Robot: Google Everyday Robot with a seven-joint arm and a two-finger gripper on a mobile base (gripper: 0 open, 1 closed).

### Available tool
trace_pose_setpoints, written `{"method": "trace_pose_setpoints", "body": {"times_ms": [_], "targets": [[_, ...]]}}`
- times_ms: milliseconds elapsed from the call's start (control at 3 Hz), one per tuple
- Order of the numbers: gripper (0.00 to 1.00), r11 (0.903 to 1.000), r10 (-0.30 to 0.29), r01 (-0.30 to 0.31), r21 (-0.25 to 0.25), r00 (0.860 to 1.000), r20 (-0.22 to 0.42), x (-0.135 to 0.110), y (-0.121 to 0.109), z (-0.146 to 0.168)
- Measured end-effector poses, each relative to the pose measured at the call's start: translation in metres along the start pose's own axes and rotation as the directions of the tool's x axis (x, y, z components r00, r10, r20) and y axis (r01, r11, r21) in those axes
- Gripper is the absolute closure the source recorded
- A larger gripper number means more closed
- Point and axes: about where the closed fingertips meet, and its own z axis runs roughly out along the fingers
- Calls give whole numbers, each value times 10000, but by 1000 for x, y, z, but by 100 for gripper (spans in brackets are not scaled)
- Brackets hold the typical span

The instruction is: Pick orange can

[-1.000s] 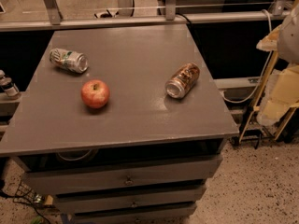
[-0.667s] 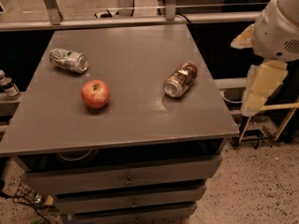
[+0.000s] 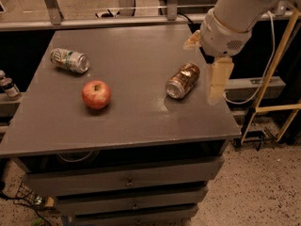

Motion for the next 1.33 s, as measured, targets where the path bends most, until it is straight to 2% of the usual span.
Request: {"method": "trace_pose_setpoints", "body": {"times_ms": [333,667,1000,1333], "targets": [[0,9941,-1022,1023,-370,9948,22,-4,-20,22],[0,9819,-1723,1709,-812,9850,-107,2,-34,42],[0,9762,-1886,1856,-1126,9819,-168,16,-43,56],[0,9758,-1766,1732,-1337,9842,-143,30,-48,66]]}}
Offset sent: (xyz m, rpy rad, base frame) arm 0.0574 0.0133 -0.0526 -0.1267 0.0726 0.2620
